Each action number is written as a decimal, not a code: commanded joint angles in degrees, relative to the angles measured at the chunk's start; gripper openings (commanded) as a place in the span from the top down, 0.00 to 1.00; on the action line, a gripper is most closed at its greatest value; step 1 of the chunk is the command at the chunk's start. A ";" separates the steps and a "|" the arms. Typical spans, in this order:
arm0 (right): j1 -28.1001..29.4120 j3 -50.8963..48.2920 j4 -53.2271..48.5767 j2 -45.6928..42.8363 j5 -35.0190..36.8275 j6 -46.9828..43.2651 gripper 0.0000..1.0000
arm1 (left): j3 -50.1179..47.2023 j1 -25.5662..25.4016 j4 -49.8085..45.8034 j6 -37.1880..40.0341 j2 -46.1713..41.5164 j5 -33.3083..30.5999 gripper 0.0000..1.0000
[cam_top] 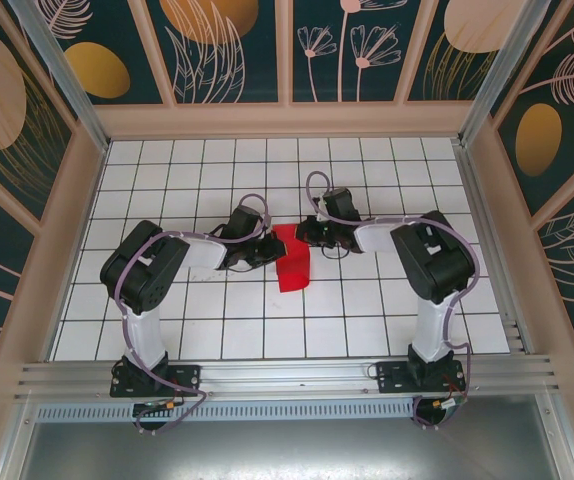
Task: Fold a paper plane with a square sheet of paper (pick it up from the middle)
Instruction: Fold the square sheet of paper in half at the center of the table.
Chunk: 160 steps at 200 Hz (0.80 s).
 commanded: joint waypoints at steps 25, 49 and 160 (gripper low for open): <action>-1.92 2.02 3.40 4.12 0.76 2.79 1.00 | -5.76 -0.31 -14.91 2.30 7.89 -10.25 1.00; -3.33 1.38 5.04 4.79 3.83 4.99 1.00 | -6.38 -0.31 -14.36 2.23 8.15 -9.98 1.00; -4.62 7.64 -0.53 6.93 10.68 6.28 1.00 | -7.03 -0.31 -13.67 2.55 8.42 -9.89 1.00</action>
